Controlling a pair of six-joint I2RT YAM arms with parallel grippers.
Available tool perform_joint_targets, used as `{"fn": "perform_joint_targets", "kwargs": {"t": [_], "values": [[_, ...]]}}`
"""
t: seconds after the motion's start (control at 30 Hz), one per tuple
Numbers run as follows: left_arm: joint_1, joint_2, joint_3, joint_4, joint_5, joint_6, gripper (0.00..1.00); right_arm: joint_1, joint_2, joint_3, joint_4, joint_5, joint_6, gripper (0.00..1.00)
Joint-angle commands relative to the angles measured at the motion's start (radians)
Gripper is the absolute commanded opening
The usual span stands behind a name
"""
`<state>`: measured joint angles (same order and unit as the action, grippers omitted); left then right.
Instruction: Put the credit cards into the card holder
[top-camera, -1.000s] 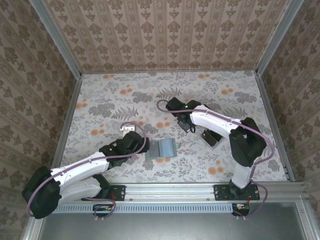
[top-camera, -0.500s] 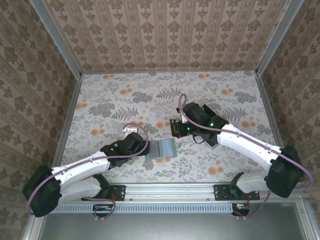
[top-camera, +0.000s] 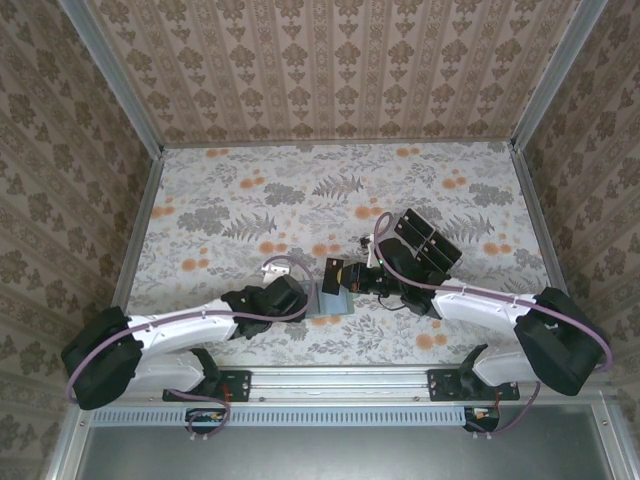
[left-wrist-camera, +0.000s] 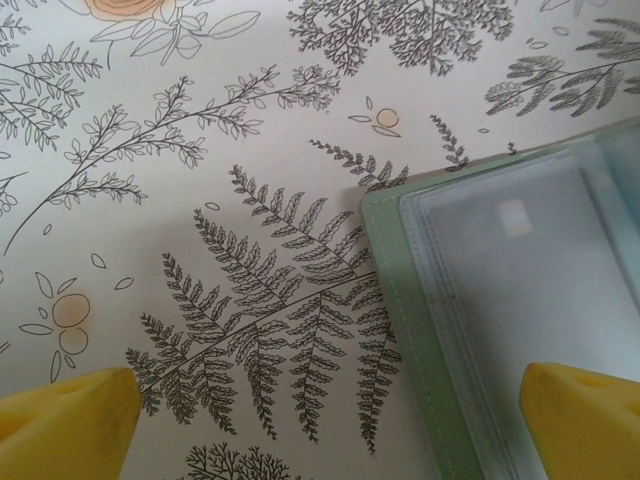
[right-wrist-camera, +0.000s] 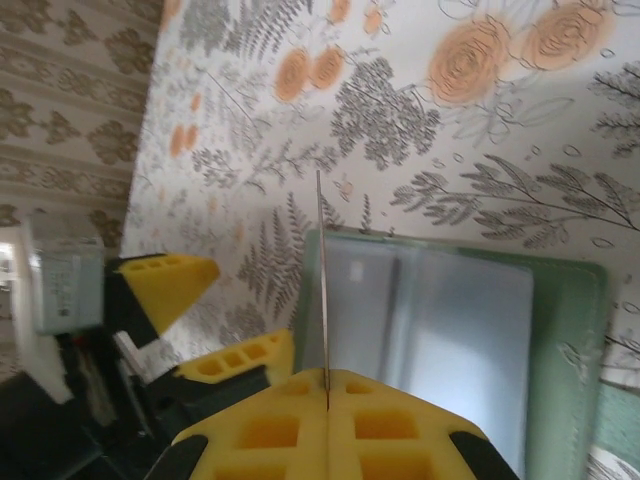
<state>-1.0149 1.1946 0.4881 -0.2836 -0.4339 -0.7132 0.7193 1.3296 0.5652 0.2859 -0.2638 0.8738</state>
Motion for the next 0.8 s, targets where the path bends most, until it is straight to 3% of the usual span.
{"fn": "perform_joint_targets", "kwargs": {"t": [0.0,0.43,0.77], "values": [[-0.007,0.018,0.033,0.008,-0.046,-0.022,1.0,0.008,0.021,-0.035,0.142,-0.014,0.055,0.0],[-0.012,0.044,-0.002,0.083,-0.071,-0.015,1.0,0.007,0.101,-0.086,0.232,-0.019,0.065,0.0],[-0.019,0.096,0.004,0.052,-0.079,-0.044,1.0,0.008,0.154,-0.111,0.3,-0.027,0.08,0.0]]}}
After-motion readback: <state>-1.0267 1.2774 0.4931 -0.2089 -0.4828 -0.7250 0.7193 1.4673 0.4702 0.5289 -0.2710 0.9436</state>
